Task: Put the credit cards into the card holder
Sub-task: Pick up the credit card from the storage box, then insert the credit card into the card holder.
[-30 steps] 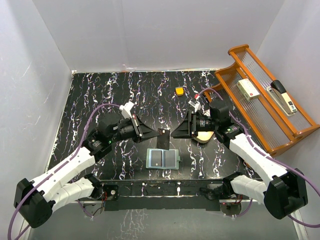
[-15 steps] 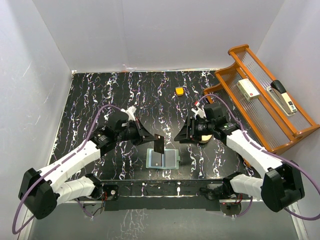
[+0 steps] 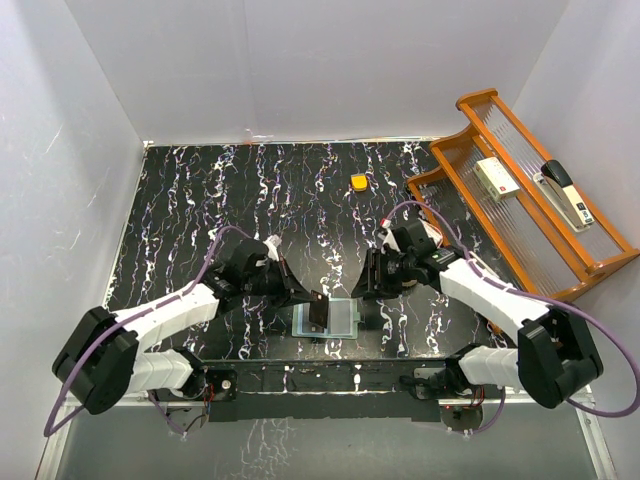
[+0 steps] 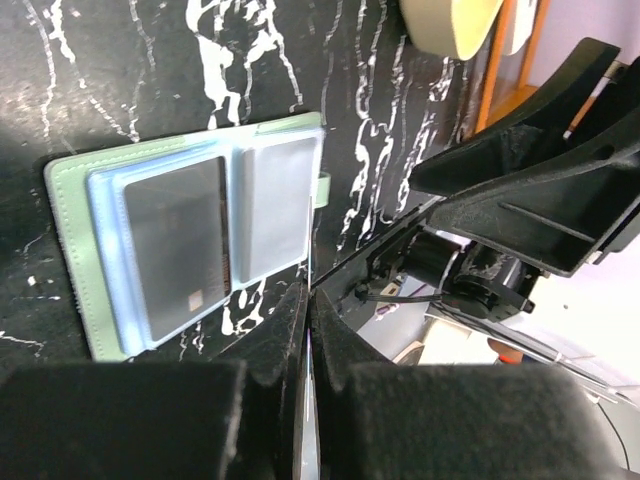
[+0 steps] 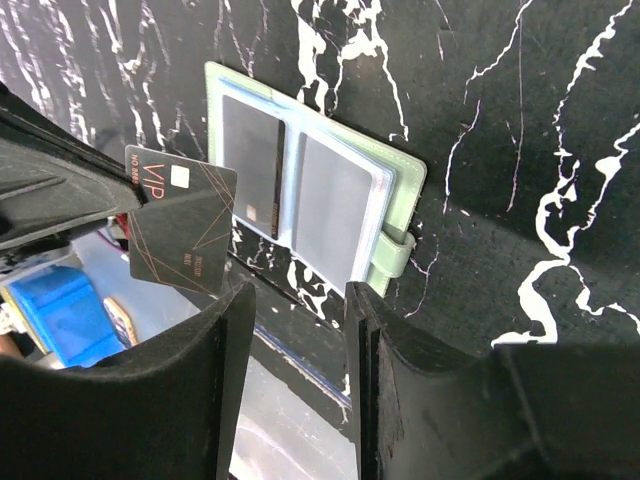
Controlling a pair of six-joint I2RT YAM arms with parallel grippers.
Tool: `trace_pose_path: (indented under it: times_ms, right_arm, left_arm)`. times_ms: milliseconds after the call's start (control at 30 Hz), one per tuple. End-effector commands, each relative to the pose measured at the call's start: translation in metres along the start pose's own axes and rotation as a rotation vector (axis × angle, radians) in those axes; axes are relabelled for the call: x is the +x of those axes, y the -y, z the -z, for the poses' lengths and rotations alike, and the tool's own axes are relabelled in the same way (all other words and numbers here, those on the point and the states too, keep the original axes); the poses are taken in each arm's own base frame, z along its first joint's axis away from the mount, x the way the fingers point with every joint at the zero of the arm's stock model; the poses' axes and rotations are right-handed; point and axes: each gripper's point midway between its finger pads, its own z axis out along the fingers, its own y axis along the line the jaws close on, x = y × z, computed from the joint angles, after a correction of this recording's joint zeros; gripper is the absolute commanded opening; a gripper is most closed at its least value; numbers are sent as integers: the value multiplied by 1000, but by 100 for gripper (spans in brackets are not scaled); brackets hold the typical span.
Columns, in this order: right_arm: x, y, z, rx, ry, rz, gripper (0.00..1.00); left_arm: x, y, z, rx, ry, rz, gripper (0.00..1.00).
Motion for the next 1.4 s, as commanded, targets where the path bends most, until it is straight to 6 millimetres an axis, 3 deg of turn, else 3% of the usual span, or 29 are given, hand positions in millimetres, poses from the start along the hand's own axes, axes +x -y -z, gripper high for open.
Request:
trace_pose_path:
  times_ms: [0, 433, 767, 1000, 1367]
  right_arm:
    - [0, 4, -13, 46, 13, 60, 38]
    - [5, 13, -47, 116, -36, 79, 33]
    - [13, 47, -63, 280, -66, 132, 23]
    - [24, 58, -65, 299, -89, 129, 11]
    - [23, 53, -60, 284, -70, 127, 13]
  left_arm:
    - [0, 3, -1, 35, -4, -52, 0]
    - [8, -21, -19, 21, -38, -30, 0]
    - [9, -22, -19, 45, -23, -16, 0]
    - [9, -29, -22, 13, -36, -54, 0]
    - [13, -33, -22, -11, -61, -16, 0]
